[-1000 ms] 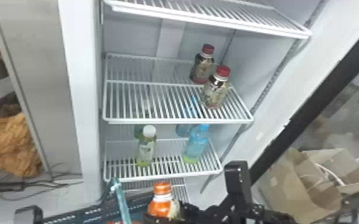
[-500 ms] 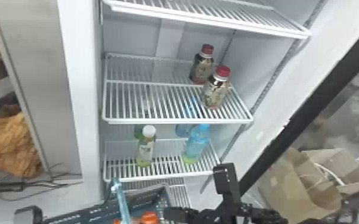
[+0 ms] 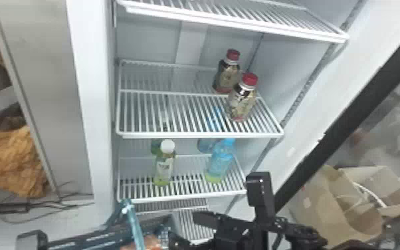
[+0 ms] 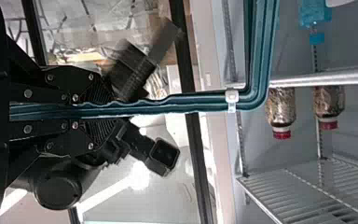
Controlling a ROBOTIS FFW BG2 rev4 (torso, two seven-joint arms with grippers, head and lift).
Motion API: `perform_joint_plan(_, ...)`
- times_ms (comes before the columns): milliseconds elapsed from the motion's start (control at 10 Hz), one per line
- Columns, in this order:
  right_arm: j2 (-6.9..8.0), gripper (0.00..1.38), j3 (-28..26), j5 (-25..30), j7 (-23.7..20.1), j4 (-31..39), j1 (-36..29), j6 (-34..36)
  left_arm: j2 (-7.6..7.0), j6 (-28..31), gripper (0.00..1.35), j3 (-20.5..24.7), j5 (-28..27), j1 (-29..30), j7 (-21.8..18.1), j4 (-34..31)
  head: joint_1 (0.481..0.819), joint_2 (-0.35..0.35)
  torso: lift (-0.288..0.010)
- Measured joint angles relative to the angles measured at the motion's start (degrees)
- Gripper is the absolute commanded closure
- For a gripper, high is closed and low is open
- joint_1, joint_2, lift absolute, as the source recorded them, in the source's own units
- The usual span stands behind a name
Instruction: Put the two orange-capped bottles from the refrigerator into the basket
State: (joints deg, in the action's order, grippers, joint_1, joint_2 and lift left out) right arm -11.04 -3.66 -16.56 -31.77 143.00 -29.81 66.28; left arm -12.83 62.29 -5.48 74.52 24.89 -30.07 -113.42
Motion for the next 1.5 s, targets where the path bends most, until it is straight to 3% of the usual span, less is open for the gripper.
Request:
perform_joint_plan(300,0.94,0.10,-0.5,1.9,1.4,0.7,-1.6,-13.6,0.00,0.0,1.21,0.0,0.1,0.0,-0.1,0.0,0.695,-0.299,-0.040)
perform_joint_plan(500,2.49,0.10,-1.7,2.4,4.1,1.5,-4.6,-25.9,-0.06,0.0,1.21,0.0,0.1,-0.1,-0.1,0.0,0.695,-0.309,-0.040)
perform_joint_plan(800,4.13,0.10,-2.2,3.4,12.4,4.1,-11.0,-45.9,-0.17,0.0,1.21,-0.2,0.1,-0.1,-0.1,0.0,0.695,-0.350,-0.040)
perform_joint_plan(1100,5.22,0.10,-1.8,4.3,19.3,-0.4,-15.5,-64.9,-0.18,0.0,1.21,-0.2,0.1,-0.1,-0.1,0.0,0.695,-0.350,-0.040)
perform_joint_plan(1500,7.22,0.10,-3.4,5.4,20.0,-4.6,-17.3,-66.6,-0.17,0.0,1.21,-0.3,0.1,0.0,-0.1,0.0,0.695,-0.350,-0.040)
